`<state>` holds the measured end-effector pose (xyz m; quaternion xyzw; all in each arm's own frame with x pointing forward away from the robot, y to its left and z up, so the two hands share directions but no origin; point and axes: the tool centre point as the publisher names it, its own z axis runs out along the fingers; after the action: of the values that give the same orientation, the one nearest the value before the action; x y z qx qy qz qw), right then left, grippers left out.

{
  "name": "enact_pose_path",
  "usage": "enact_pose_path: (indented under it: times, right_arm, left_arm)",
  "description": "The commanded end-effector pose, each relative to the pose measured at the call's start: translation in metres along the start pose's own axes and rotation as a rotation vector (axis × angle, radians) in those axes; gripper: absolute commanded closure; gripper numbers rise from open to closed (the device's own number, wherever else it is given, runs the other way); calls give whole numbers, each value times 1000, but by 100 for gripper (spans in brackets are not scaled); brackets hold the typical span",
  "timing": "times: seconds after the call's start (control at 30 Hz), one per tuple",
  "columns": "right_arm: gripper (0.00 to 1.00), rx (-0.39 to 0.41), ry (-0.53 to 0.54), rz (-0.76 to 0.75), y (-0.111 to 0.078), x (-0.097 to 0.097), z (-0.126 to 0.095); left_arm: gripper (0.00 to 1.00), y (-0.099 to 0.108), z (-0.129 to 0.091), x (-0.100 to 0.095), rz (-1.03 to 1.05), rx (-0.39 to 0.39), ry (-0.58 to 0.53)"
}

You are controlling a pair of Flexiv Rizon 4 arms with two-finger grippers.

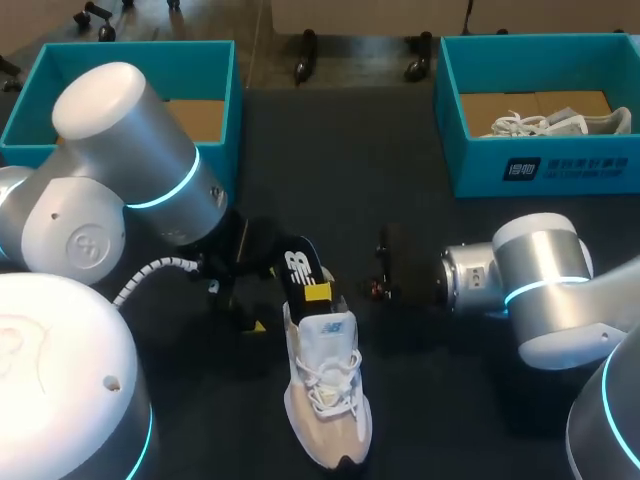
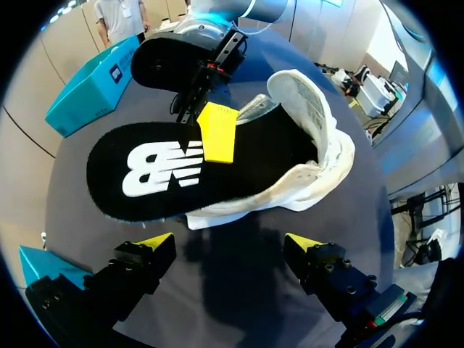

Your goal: Take the shoe out of the shoebox, open the shoe tongue, remove and reinsert the insole, then place the shoe into the shoebox

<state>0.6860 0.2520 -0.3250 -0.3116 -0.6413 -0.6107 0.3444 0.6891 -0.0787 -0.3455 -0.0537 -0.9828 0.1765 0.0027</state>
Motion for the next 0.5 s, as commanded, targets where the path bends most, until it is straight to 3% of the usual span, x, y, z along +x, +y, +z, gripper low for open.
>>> enact_pose_path:
  times: [0.03, 0.23, 0.33, 0.43, 0.5]
  right_arm:
    - [100, 12, 17, 0, -4, -2, -2]
    - [97, 25, 26, -12, -3, -2, 0]
    - [82, 33, 25, -17, 0, -1, 1]
    - [56, 45, 21, -21, 4, 0, 3]
    - [53, 55, 15, -29, 6, 2, 4]
  left_arm:
    - [0, 4, -2, 4, -8, -2, 2]
    - [0, 5, 0, 4, -17, 1, 8]
    - [0, 6, -1, 5, -24, 3, 8]
    - [0, 7, -1, 4, -34, 5, 7]
    - [0, 8, -1, 4, -39, 8, 7]
